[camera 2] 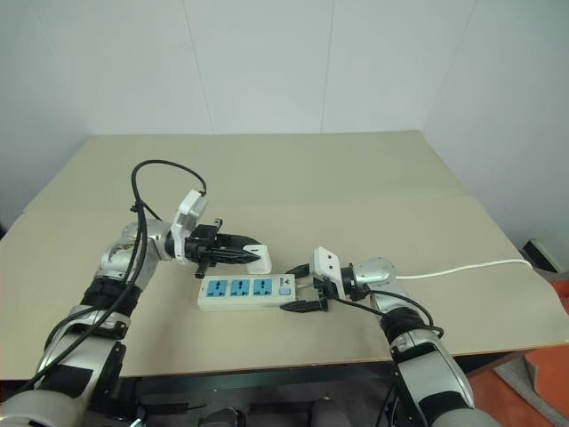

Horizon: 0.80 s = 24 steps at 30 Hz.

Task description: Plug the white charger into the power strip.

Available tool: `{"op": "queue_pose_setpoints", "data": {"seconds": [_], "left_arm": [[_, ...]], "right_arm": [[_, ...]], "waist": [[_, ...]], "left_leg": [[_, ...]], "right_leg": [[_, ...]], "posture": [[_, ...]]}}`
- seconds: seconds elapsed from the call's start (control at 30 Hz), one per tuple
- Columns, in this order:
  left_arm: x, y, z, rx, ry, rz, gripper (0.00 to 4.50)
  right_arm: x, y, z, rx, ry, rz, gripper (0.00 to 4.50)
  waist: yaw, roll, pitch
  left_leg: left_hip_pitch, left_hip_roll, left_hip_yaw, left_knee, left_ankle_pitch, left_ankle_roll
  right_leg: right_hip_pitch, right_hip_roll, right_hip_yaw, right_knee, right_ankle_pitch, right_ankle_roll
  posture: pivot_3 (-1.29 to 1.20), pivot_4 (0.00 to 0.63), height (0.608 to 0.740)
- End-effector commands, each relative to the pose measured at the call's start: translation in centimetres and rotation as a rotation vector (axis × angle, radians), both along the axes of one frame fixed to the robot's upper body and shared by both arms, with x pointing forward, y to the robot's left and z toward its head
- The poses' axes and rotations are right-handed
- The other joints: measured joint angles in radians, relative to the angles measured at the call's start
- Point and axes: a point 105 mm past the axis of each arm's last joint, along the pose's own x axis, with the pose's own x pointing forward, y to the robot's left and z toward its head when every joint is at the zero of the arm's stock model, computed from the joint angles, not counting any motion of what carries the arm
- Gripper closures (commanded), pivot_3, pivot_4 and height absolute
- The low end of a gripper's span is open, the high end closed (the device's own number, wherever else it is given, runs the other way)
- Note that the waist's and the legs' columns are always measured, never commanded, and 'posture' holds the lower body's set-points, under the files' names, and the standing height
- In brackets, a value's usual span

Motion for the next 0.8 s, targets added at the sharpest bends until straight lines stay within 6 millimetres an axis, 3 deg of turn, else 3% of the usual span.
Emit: {"op": "queue_pose_setpoints", "data": {"seconds": [0.03,0.2,0.8], "left_arm": [[-0.2,0.2,0.1,0.011,-0.007,-0.011,3.5],[-0.5,0.4,-1.1,0.084,0.005,-0.022,3.5],[-0.4,-0.2,-2.1,0.086,0.041,-0.029,3.5]], "right_arm": [[0.0,-0.8,-1.8,-0.08,0.036,-0.035,1.06],[0.0,-0.9,-1.9,-0.087,0.034,-0.037,1.06],[-0.3,-0.6,-2.3,-0.093,0.033,-0.026,1.06]], "waist": [[0.0,0.0,0.0],[0.0,0.0,0.0],[0.0,0.0,0.0]], "left_leg": [[0.0,0.0,0.0,0.0,0.0,0.0],[0.0,0.0,0.0,0.0,0.0,0.0],[0.0,0.0,0.0,-0.001,0.0,0.0]], "right_leg": [[0.0,0.0,0.0,0.0,0.0,0.0],[0.0,0.0,0.0,0.0,0.0,0.0],[0.0,0.0,0.0,-0.001,0.0,0.0]], "posture": [[0.0,0.15,0.74],[0.0,0.15,0.74],[0.0,0.15,0.74]]}}
